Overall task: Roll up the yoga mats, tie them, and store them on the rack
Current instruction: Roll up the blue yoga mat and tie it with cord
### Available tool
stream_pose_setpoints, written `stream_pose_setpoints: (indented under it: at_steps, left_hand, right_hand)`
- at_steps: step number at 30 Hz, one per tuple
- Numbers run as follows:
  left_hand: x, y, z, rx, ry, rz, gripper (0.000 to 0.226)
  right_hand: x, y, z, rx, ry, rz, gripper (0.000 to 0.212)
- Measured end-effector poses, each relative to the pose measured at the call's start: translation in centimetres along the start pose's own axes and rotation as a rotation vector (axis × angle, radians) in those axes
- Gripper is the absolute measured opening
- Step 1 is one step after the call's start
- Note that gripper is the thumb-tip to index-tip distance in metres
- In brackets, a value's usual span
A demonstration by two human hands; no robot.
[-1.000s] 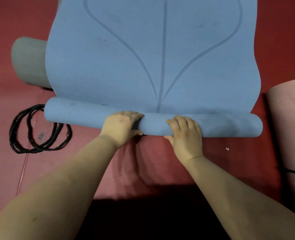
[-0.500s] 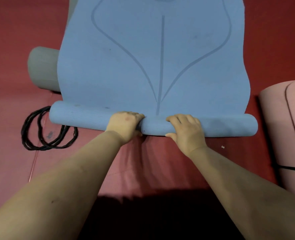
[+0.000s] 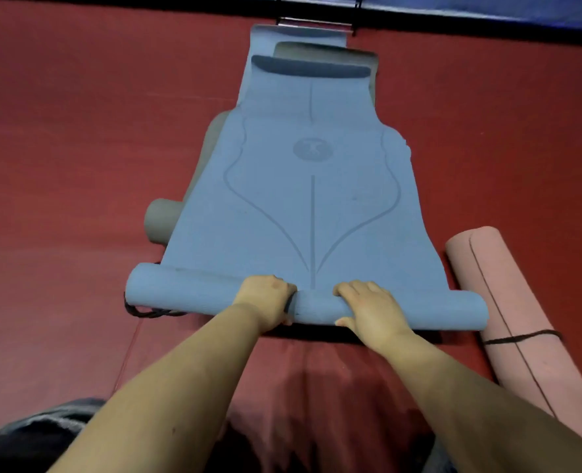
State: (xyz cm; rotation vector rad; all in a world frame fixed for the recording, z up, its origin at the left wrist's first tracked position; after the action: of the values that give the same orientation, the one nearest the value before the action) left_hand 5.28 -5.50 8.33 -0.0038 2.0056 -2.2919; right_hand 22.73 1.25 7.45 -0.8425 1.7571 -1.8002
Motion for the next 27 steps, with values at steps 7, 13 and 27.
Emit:
stream_pose_setpoints:
  at_steps: [7, 13, 27]
  left_hand:
    - [-1.8, 1.7, 4.3, -0.007, -0.043, 0.053, 0.037]
    - [-1.3, 5.1, 3.3, 0.046, -0.058, 0.115, 0.033]
    - [1.6, 13.8, -1.5, 0.258, -0.107, 0.235, 0.055]
  right_hand:
    - [1.2, 0.4, 4.0, -0.017, 0.002, 0.015, 0.049]
    - [0.7, 4.0, 3.5, 0.054, 0.033, -0.013, 0.048]
    - [-0.7, 14.0, 2.0, 0.008, 0.109, -0.189, 0.053]
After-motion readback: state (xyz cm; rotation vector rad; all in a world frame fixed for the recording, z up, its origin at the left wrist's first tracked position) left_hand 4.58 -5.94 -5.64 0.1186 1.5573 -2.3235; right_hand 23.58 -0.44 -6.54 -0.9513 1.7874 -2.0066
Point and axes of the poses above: each hand's wrist, its own z-axis away from the middle knuckle, its own y-axis out of the palm, x = y × z, the point moved 2 cm from there along -z, towards the middle knuckle, and after that the axes turned 10 degrees about -x, right-handed, at the moved point
